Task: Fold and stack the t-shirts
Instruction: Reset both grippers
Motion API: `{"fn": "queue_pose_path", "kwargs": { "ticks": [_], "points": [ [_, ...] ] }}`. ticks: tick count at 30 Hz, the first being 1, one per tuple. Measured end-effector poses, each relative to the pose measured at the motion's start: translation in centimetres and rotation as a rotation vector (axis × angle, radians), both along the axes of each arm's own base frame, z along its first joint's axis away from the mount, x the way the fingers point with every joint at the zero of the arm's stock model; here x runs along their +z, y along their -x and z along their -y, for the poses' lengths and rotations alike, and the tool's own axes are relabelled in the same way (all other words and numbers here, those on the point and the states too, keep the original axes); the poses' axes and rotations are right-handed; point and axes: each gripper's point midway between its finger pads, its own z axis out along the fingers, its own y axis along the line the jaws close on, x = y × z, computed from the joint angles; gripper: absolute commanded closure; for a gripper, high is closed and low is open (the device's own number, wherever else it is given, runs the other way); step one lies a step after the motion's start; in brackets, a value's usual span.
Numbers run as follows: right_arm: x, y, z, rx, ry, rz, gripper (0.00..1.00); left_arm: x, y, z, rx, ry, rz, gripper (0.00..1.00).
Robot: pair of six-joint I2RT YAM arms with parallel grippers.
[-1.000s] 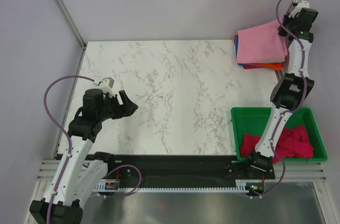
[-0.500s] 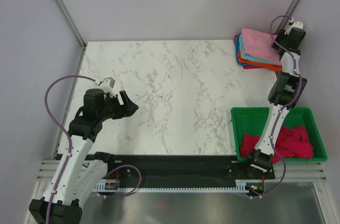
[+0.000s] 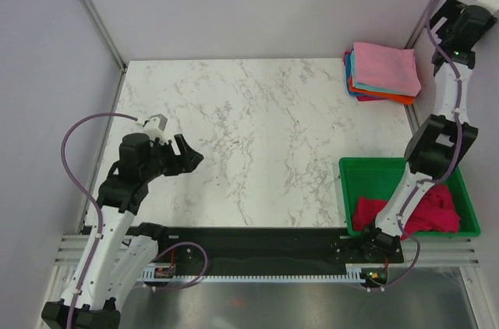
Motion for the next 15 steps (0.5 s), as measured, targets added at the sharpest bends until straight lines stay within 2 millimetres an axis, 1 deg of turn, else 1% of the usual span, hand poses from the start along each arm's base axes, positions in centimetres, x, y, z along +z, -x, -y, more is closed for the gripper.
{"fn": "queue_pose_path", "kwargs": {
  "ticks": [2,3,4,6,7,8,9,10,11,12,13,14,15],
  "points": [
    [6.4,2.8,-0.7,-0.026,-0.026,0.123,0.02,0.3,0.1,0.0,-0.003,0.004,0.012,0.18],
    [9.7,4.4,-1.6,-0.024,-0.047,0.196,0.02,0.3,0.1,0.1,-0.004,0.005,0.015,0.18],
    [12.6,6.0,-2.5,-0.014,-0.071,0.262,0.02,0.4,0.1,0.1,-0.005,0.006,0.019,0.18],
    [16.9,9.0,-5.0,0.030,-0.116,0.369,0.02,0.5,0.1,0.1,-0.004,0.006,0.021,0.17],
    [18.5,10.3,-6.9,0.063,-0.137,0.413,0.02,0.5,0.1,0.1,-0.004,0.006,0.021,0.17],
    [19.3,11.3,-9.2,0.102,-0.158,0.442,0.02,0.5,0.1,0.1,-0.004,0.006,0.021,0.17],
    [19.3,12.1,-12.3,0.152,-0.187,0.443,0.02,0.5,0.1,0.1,-0.005,0.006,0.021,0.17],
    [18.7,12.4,-15.1,0.201,-0.213,0.436,0.02,0.5,0.1,0.1,-0.005,0.006,0.022,0.17],
    [17.4,12.8,-19.2,0.271,-0.246,0.414,0.02,0.6,0.1,0.1,-0.005,0.007,0.026,0.17],
    [15.4,13.2,-24.1,0.360,-0.286,0.367,0.02,0.7,0.2,0.1,-0.005,0.008,0.032,0.17],
    [12.7,13.7,-28.9,0.438,-0.325,0.305,0.02,0.8,0.2,0.1,-0.005,0.009,0.037,0.17],
    [9.6,14.6,-33.8,0.525,-0.355,0.228,0.02,0.9,0.3,0.0,-0.005,0.010,0.043,0.17],
    [6.9,15.7,-37.6,0.585,-0.373,0.158,0.02,1.1,0.3,0.0,-0.004,0.011,0.050,0.17]
  ]
}}
